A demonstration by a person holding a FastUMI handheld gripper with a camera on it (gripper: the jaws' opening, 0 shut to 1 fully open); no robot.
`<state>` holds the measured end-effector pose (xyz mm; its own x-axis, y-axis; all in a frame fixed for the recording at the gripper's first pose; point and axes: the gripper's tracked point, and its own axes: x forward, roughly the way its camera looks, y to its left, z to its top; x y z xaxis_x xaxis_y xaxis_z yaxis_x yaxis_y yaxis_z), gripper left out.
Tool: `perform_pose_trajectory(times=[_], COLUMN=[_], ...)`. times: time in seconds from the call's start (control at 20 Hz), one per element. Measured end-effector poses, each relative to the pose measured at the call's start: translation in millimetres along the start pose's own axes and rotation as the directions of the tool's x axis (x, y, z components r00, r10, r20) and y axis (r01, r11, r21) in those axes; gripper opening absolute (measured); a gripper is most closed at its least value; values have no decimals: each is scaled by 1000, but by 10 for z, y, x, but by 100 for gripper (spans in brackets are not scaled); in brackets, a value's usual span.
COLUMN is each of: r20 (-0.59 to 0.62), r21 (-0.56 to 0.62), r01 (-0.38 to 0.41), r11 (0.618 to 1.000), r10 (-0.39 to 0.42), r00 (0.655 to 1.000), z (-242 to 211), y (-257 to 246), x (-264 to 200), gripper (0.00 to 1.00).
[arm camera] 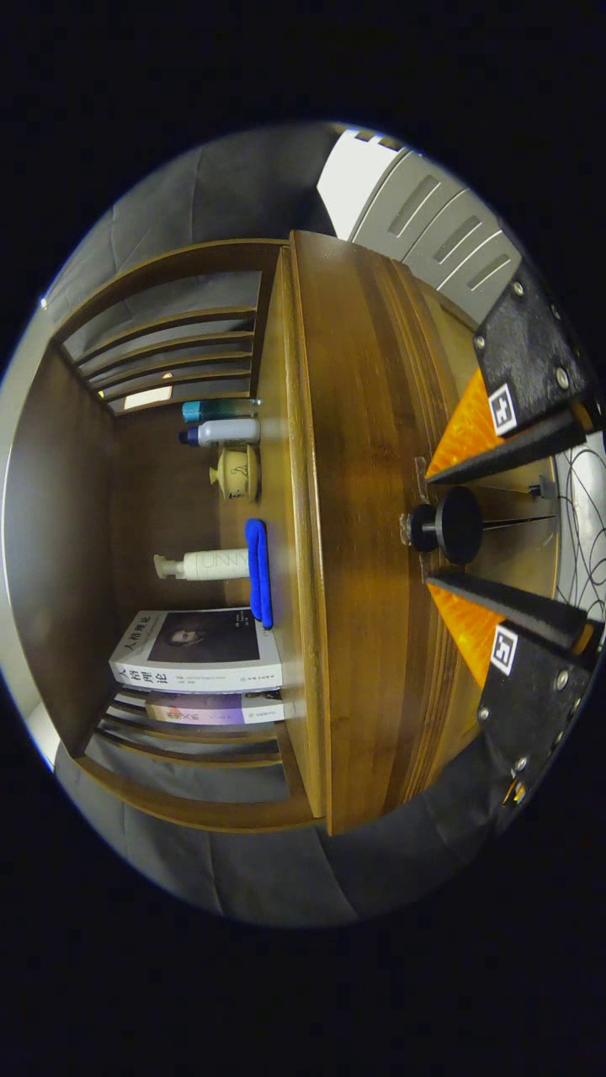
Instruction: Pull open the drawer, take out the items inside it, and place them on the countertop above the cabinet.
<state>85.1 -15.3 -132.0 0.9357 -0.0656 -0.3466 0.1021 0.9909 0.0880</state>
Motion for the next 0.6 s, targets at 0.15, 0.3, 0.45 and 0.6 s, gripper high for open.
perform_pose_trajectory(times=[0.15, 0.3, 0.45, 0.6], r20=[0, -2, -14, -21], r21=[4, 1, -8, -21], r01=[-10, 4, -1, 0], r11=[1000, 1000, 1000, 1000], r10=[10, -4, 1, 0], r00=[1000, 1000, 1000, 1000], z=[-8, -13, -8, -26], y=[-16, -31, -22, -18], x=[13, 10, -4, -52], gripper=[51, 46, 41, 41])
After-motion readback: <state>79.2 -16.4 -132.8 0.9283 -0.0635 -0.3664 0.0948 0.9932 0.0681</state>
